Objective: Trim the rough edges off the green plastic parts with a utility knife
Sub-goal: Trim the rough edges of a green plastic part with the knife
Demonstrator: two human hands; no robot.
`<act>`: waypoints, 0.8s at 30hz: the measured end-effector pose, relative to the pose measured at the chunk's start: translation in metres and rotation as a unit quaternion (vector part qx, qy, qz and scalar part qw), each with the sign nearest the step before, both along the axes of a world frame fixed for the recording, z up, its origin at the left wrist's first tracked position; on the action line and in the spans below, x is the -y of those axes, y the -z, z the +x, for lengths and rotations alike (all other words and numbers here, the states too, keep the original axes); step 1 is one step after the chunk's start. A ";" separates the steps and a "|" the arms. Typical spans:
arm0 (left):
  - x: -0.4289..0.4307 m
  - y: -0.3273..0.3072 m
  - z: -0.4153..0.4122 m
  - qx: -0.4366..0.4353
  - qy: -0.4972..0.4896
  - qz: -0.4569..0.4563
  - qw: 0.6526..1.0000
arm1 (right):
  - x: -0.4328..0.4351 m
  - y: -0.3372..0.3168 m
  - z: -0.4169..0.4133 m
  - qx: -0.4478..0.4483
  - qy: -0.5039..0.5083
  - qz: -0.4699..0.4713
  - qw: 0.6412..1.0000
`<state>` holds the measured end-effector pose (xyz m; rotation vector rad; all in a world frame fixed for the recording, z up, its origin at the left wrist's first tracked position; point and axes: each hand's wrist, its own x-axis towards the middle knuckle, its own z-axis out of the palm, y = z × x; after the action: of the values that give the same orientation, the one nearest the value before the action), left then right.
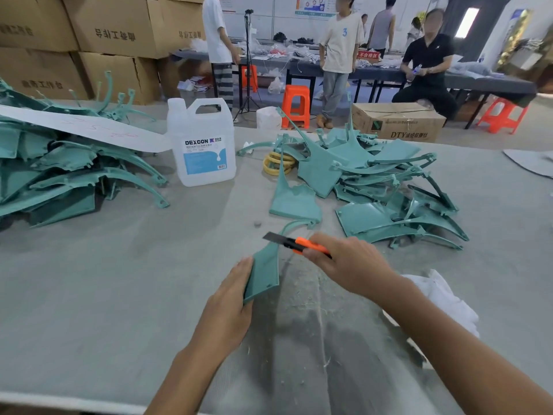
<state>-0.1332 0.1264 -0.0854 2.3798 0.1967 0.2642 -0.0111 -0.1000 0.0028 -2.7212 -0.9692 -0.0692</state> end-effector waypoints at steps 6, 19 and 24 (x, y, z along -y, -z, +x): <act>-0.001 0.004 0.000 0.008 0.007 0.003 1.000 | -0.019 0.008 0.071 -0.029 0.094 -0.080 0.992; -0.006 0.004 0.001 0.021 0.003 -0.032 0.999 | 0.007 0.027 0.062 -0.082 0.237 0.035 0.967; -0.007 0.003 0.003 0.020 -0.015 -0.046 0.999 | -0.006 0.037 -0.038 -0.213 0.081 0.272 0.935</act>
<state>-0.1301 0.1329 -0.0884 2.2800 0.2211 0.3100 -0.0492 -0.0940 -0.0337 -2.1626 -0.5005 0.1893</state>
